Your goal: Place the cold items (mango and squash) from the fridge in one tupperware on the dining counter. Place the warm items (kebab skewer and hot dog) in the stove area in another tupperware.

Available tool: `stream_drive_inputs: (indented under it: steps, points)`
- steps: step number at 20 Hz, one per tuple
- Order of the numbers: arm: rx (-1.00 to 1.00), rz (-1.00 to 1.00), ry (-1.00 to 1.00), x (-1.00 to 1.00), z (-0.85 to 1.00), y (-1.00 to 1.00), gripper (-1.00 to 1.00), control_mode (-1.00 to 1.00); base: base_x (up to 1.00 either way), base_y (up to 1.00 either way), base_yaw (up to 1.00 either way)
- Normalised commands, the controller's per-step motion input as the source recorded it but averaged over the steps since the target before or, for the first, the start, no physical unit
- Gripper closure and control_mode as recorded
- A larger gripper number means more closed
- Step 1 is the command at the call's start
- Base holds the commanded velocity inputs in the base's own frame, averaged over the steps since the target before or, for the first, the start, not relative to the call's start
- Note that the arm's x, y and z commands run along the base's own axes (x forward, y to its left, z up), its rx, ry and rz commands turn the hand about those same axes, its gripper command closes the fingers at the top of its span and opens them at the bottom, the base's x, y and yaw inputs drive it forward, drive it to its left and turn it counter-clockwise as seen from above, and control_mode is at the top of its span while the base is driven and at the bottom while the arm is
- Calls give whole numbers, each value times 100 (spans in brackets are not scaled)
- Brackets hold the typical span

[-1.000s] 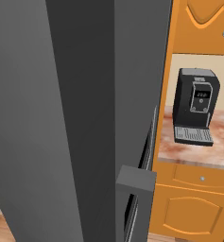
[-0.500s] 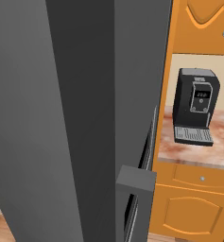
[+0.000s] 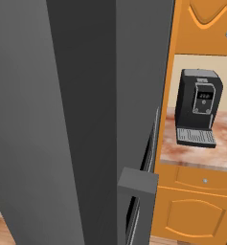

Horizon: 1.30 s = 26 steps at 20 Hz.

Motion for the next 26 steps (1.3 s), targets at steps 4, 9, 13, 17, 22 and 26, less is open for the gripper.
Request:
stream_drive_inputs:
  steps: [4, 9, 13, 17, 22, 26]
  points:
    - [0, 0, 4, 11, -16, 0, 100, -100, 0, 0, 0]
    - [0, 0, 3, 0, -15, 4, 100, -100, 0, 0, 0]
    - [0, 0, -15, -7, -9, 22, 100, -100, 0, 0, 0]
    - [-5, -1, -26, -37, -1, 17, 100, -100, 0, 0, 0]
    - [-1, -18, -4, -91, 17, 6, 100, -100, 0, 0, 0]
    - [0, -19, 0, -100, 51, 31, 100, -100, 0, 0, 0]
